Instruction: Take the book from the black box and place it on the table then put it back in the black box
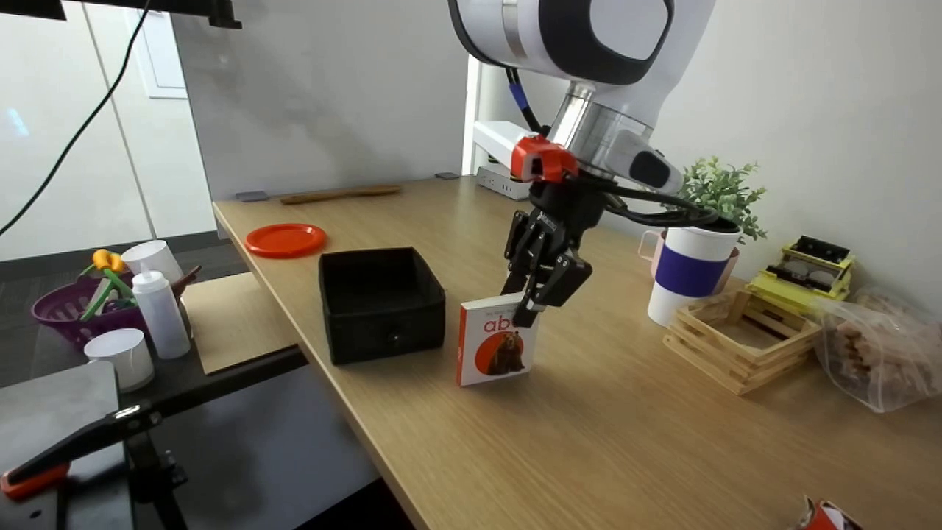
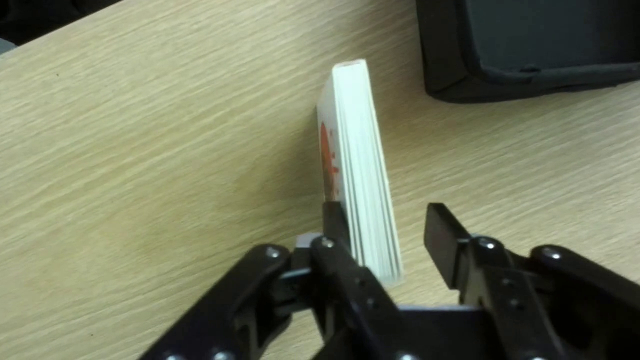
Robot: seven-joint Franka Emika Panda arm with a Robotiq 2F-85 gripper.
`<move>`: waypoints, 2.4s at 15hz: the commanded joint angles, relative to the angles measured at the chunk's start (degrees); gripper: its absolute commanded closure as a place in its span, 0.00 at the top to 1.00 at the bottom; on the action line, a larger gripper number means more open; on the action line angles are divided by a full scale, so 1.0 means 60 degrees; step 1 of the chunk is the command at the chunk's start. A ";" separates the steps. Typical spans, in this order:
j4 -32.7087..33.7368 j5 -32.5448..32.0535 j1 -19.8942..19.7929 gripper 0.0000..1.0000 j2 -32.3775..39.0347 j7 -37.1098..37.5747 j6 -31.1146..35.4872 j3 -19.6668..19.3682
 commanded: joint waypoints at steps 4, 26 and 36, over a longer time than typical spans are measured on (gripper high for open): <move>0.0129 0.0250 -0.0067 0.01 -0.0019 -0.0078 -0.0277 0.0072; -0.2597 -0.1112 0.0574 0.04 -0.4002 0.3300 -0.0111 0.0239; -0.2503 -0.0447 0.0849 0.04 -0.3691 0.1547 0.0022 0.0739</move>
